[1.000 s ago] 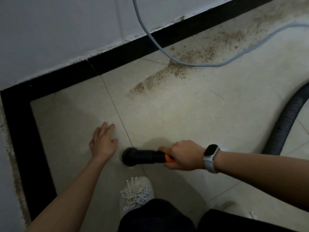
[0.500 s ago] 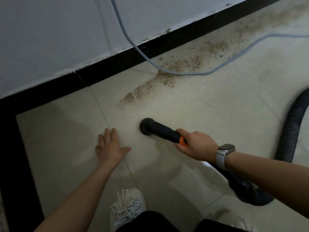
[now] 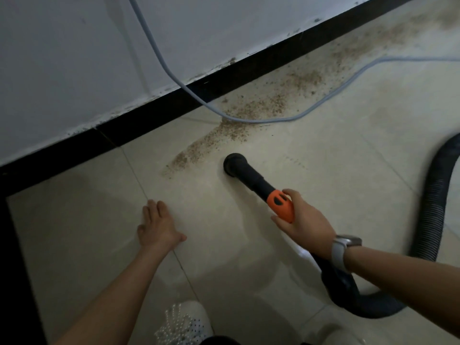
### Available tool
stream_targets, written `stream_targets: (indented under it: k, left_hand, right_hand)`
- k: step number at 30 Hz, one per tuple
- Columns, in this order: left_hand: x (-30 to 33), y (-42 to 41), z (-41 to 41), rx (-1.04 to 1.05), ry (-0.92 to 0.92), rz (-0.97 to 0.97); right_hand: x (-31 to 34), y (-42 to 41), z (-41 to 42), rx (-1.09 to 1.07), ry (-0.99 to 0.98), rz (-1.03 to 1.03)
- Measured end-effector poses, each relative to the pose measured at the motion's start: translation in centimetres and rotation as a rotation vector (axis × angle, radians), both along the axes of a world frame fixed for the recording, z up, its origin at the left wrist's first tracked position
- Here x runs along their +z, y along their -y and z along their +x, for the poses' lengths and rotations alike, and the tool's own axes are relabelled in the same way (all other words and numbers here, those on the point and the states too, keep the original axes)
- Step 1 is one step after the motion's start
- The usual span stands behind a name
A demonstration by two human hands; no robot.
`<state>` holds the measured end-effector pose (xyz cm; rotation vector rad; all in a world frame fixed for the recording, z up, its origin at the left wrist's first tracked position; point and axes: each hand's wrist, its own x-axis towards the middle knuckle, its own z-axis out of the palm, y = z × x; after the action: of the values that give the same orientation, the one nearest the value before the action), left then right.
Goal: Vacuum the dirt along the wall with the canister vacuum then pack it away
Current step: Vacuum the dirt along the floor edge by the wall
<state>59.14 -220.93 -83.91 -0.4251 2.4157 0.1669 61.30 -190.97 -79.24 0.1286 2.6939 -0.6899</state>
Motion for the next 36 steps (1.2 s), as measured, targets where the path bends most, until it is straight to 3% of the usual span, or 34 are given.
stream_targets:
  k: [8, 16, 25, 32, 36]
  left_hand:
    - [0.1, -0.3, -0.1, 0.017, 0.030, 0.029]
    - [-0.1, 0.0, 0.0, 0.019, 0.039, 0.049]
    - [-0.2, 0.3, 0.3, 0.014, 0.013, 0.063]
    - [-0.1, 0.5, 0.4, 0.021, 0.019, 0.082]
    - [-0.4, 0.9, 0.7, 0.013, 0.010, 0.088]
  right_hand:
    - [0.7, -0.7, -4.6, -0.251, 0.024, -0.005]
    - [0.0, 3.3, -2.1, 0.081, 0.054, -0.075]
    - [0.6, 2.5, -6.0, -0.166, -0.006, -0.040]
    - [0.0, 8.3, -3.5, 0.209, 0.108, -0.129]
    - [0.4, 7.5, -4.2, 0.146, 0.080, -0.090]
